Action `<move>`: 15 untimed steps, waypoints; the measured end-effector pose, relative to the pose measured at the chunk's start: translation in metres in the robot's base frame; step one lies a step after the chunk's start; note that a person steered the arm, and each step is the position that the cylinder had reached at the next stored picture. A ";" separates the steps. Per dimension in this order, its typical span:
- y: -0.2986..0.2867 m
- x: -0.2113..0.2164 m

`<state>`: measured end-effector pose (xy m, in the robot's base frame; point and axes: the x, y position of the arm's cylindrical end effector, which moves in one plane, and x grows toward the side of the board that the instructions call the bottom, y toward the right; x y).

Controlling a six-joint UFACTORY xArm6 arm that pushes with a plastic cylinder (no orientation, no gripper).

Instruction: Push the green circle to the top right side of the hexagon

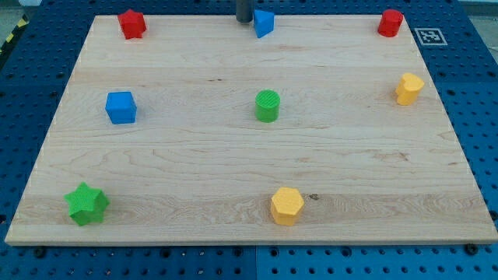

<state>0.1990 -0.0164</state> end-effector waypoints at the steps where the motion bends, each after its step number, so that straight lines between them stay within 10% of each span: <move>1: -0.012 0.010; 15: 0.078 0.259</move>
<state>0.4585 0.0620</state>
